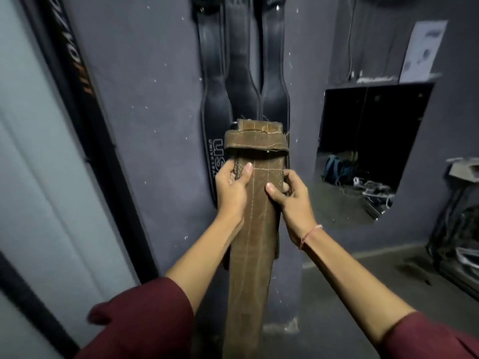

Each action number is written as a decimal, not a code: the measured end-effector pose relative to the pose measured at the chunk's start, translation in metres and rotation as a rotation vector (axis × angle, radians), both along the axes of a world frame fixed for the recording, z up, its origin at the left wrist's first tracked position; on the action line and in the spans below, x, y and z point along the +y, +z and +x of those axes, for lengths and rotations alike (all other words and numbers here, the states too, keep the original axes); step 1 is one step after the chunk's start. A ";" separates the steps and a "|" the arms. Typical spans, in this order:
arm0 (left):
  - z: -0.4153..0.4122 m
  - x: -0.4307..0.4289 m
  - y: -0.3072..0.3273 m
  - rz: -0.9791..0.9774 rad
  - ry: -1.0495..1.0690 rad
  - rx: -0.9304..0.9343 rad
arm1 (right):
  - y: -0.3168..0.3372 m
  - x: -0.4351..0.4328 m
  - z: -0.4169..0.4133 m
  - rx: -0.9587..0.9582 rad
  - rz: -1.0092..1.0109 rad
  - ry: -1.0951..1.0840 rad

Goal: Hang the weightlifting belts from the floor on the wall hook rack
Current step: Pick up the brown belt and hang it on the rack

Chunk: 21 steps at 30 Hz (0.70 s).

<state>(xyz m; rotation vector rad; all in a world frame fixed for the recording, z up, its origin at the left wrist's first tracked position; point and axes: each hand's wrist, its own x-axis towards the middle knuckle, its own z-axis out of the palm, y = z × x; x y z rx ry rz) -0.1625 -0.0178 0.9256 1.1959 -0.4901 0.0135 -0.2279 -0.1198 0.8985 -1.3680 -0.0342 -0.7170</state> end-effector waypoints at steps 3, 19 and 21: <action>0.000 0.013 0.029 -0.023 0.063 -0.021 | -0.031 0.015 -0.013 0.081 -0.035 0.104; -0.002 0.025 0.079 -0.122 0.085 -0.011 | -0.079 0.030 -0.050 0.206 -0.110 0.107; 0.003 0.024 0.083 -0.108 0.054 0.015 | -0.073 0.021 -0.044 0.199 -0.121 0.051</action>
